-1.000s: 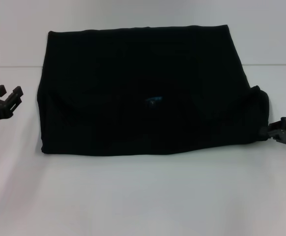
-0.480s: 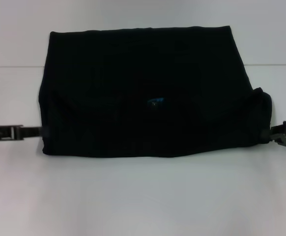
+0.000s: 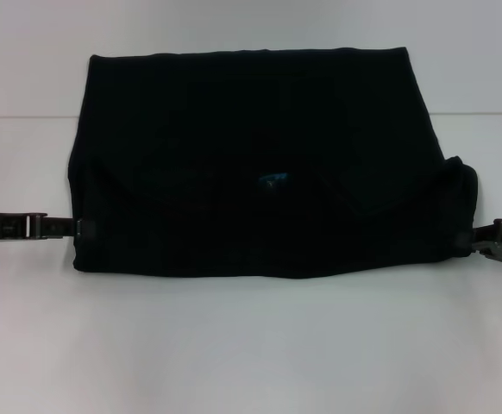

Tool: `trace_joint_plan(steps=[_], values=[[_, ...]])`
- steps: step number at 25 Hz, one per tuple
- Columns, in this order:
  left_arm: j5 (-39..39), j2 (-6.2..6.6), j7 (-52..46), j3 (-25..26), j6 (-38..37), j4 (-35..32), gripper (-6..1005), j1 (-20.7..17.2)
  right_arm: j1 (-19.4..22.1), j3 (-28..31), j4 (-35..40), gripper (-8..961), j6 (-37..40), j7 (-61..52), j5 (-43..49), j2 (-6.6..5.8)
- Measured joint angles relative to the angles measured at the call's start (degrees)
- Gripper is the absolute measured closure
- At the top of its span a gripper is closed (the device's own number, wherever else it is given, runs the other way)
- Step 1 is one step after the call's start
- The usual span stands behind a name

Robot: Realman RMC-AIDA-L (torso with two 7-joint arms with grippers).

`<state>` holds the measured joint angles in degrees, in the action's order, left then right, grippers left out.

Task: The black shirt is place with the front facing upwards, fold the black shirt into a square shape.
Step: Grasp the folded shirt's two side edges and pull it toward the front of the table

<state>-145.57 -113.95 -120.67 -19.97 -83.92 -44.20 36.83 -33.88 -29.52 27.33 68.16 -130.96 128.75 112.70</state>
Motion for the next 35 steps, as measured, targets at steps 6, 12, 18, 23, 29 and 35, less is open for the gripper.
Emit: trace_joint_plan(steps=[6,12,18,23,29,35], values=[[-1.4,-0.27,-0.2,-1.7,4.2,0.5,308,-0.2,0.0,0.0,0.0,897,0.2,0.3,-0.1,0.12],[-2.7,-0.24,0.1,-3.4,7.0,3.7,303,0.4,0.0,0.0,-0.3,897,0.4,1.0,-0.7,0.15],[-2.5,-0.30,0.8,-4.2,9.2,5.9,306,1.2,0.0,0.0,-0.1,897,0.4,1.2,-0.7,0.15],[-2.6,-0.12,1.0,-4.2,10.2,7.6,308,2.1,-0.1,0.0,-0.3,897,0.4,1.7,-1.0,0.15],[-2.7,-0.24,1.0,-5.5,11.8,8.6,319,2.4,0.0,0.0,-0.5,897,0.3,2.2,-1.4,0.15],[-2.7,-0.23,1.4,-6.4,12.4,10.2,338,3.2,0.0,0.0,-0.5,898,0.0,2.3,-1.4,0.15]])
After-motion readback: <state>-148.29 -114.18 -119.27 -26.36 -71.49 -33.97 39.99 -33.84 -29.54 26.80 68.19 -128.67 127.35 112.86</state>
